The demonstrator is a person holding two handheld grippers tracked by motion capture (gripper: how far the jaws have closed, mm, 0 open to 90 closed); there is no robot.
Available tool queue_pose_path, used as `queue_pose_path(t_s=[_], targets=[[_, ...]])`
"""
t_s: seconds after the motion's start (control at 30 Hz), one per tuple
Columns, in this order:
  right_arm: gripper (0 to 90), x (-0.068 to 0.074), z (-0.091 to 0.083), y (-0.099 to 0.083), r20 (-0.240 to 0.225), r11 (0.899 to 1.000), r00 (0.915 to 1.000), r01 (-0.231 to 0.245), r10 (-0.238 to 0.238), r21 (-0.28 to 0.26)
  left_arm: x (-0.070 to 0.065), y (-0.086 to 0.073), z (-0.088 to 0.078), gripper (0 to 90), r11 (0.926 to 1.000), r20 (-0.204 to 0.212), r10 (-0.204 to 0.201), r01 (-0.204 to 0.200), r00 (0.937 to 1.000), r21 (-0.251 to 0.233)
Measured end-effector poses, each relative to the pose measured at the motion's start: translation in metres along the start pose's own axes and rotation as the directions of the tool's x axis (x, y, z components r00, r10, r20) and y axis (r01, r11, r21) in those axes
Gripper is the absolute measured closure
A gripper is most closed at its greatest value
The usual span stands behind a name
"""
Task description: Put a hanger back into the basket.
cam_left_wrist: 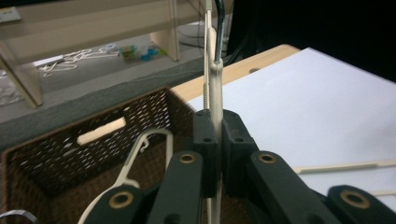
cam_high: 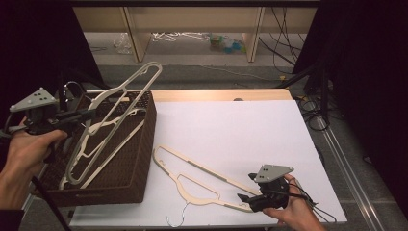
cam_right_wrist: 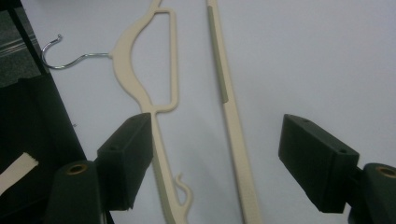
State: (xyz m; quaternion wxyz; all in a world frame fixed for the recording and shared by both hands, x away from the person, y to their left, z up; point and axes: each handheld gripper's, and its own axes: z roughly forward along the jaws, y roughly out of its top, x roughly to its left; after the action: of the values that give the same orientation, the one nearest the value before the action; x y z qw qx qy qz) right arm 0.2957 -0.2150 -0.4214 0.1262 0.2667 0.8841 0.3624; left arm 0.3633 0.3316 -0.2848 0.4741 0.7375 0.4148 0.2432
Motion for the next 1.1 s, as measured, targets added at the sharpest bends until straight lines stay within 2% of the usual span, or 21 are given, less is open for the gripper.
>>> queue_pose_path(t_s=[0.03,0.07,0.23,0.3,0.4,0.43,0.63,0.67,0.7,0.77,0.83,0.93,1.0,1.07,1.1], targets=[[26.1,0.0,0.0,0.0,0.01,1.0,1.0,0.002,-0.002,-0.002,0.002,-0.002,0.0,85.7,1.0,-0.008,-0.003,0.003,1.0,0.006],[26.0,-0.001,-0.001,0.001,-0.001,1.0,1.0,-0.001,0.001,0.014,0.006,-0.005,0.001,85.7,0.9999,-0.019,0.004,-0.003,0.9998,0.016],[23.4,0.0,0.001,0.0,0.012,1.0,0.9999,-0.01,0.01,0.003,0.015,-0.015,0.004,85.7,0.999,-0.041,0.003,-0.001,0.9992,0.045],[22.8,0.0,0.001,0.0,0.009,1.0,0.9998,-0.016,0.016,0.001,0.021,-0.022,0.007,85.7,0.997,-0.057,0.012,-0.008,0.9983,0.077],[22.2,0.0,0.001,-0.001,0.01,1.0,0.9999,-0.007,0.007,0.002,0.025,-0.026,0.008,85.7,0.9954,-0.066,0.021,-0.015,0.9976,0.095],[21.4,0.0,0.001,0.0,0.009,1.0,0.9998,-0.019,0.019,0.003,0.026,-0.028,0.008,85.7,0.9947,-0.071,0.022,-0.014,0.9973,0.101],[19.2,0.0,0.001,0.0,0.007,1.0,0.9998,-0.017,0.017,-0.004,0.035,-0.041,0.009,85.7,0.9901,-0.06,0.031,-0.023,0.9977,0.138],[19.2,-0.001,0.0,0.001,-0.001,1.0,0.9999,-0.012,0.012,0.008,0.036,-0.043,0.01,85.7,0.9887,-0.056,0.03,-0.021,0.998,0.148],[19.3,0.0,0.001,0.0,0.007,1.0,0.9999,-0.012,0.012,-0.007,0.037,-0.045,0.011,85.7,0.9878,-0.056,0.03,-0.021,0.998,0.155],[19.4,-0.001,0.001,0.0,0.002,1.0,1.0,-0.005,0.005,0.008,0.039,-0.049,0.013,85.7,0.9854,-0.052,0.024,-0.015,0.9984,0.169],[19.5,-0.001,0.0,0.001,0.0,1.0,1.0,-0.01,0.01,0.009,0.041,-0.054,0.016,85.7,0.9876,-0.046,0.004,0.003,0.9989,0.157],[19.7,0.0,0.002,0.0,0.008,1.0,0.9999,-0.012,0.012,0.001,0.045,-0.06,0.023,85.7,0.9814,-0.047,-0.015,0.024,0.9988,0.191],[19.7,-0.001,0.002,0.0,0.011,1.0,0.9999,-0.011,0.011,-0.001,0.046,-0.062,0.026,85.7,0.9791,-0.046,-0.008,0.017,0.9989,0.203],[19.8,-0.001,0.001,0.0,0.01,1.0,0.9999,-0.013,0.013,0.0,0.047,-0.065,0.032,85.7,0.9772,-0.045,-0.034,0.043,0.9984,0.208],[19.8,-0.001,0.002,-0.001,0.012,1.0,0.9999,-0.002,0.002,0.0,0.048,-0.067,0.034,85.7,0.9743,-0.043,-0.035,0.044,0.9984,0.221]])
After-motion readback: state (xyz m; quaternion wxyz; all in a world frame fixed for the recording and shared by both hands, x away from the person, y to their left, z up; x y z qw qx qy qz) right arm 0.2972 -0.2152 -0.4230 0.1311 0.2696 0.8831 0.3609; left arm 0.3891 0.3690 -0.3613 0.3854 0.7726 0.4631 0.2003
